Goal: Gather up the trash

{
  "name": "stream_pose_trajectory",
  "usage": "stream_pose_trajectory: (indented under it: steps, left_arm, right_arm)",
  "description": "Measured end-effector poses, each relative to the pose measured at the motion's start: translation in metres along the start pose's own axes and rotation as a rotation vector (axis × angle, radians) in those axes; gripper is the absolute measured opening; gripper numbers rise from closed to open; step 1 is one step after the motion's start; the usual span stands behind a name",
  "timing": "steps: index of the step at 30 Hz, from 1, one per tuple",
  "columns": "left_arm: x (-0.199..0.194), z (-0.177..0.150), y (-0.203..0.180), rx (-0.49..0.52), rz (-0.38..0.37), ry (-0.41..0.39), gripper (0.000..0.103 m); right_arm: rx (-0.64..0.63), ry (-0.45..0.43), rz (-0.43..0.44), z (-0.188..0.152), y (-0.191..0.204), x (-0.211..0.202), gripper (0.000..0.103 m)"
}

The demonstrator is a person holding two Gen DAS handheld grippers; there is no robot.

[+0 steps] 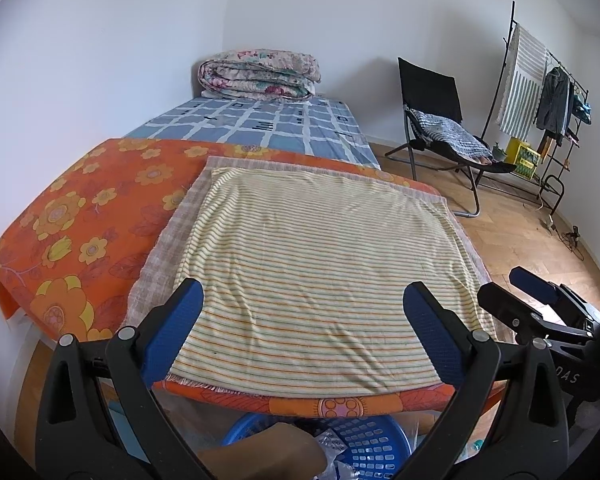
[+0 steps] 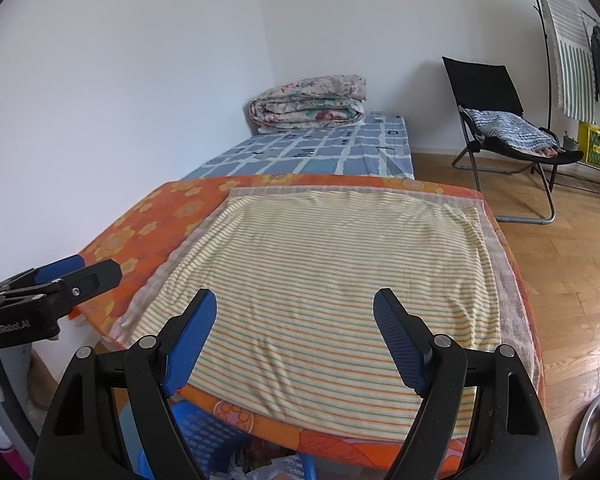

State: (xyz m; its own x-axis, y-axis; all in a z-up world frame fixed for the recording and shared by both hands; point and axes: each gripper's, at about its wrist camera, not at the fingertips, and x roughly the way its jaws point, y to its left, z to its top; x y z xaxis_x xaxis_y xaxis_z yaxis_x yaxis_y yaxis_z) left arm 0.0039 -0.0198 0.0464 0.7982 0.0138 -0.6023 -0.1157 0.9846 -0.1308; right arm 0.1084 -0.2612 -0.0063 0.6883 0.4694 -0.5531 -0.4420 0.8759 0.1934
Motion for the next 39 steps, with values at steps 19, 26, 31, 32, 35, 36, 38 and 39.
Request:
stream_pose_trajectory:
  steps: [19, 26, 31, 32, 35, 36, 38, 39]
  left_arm:
    - [-0.0021, 0.0001, -0.001, -0.002, 0.002, -0.002, 0.102]
    - [-0.0021, -0.0004, -0.0016, -0.001, 0.001, -0.001, 0.102]
    - [-0.0026, -0.0006, -0.0009, -0.003, 0.001, -0.003, 0.102]
    - [-0.0025, -0.0006, -0.001, -0.003, 0.001, -0.003, 0.102]
    - [-0.0024, -0.0008, -0.0012, -0.002, 0.002, -0.002, 0.102]
    - [-0.0027, -0.0008, -0.0008, -0.003, 0.001, -0.002, 0.102]
    - [-0.0026, -0.001, -0.0011, -0.006, -0.003, -0.002, 0.102]
    - [-0.0038, -0.0009, -0.001, -0.007, -0.005, -0.003, 0.102]
  right_arm:
    - [-0.001, 0.015, 0.002, -0.003, -0.0012, 0.0029, 0.081]
    - [0.001, 0.014, 0.001, -0.0033, -0.0021, 0.003, 0.081]
    - [-0.001, 0.018, 0.003, -0.0034, -0.0012, 0.0037, 0.081]
    - [-0.002, 0.019, 0.004, -0.0036, -0.001, 0.0036, 0.081]
    - [-0.005, 0.019, 0.002, -0.0041, -0.0002, 0.0031, 0.081]
    - [-0.005, 0.019, 0.002, -0.0042, -0.0002, 0.003, 0.081]
    - [-0.003, 0.019, 0.003, -0.0041, -0.0001, 0.0031, 0.081]
    - [-0.002, 0.019, 0.003, -0.0042, 0.0, 0.0031, 0.081]
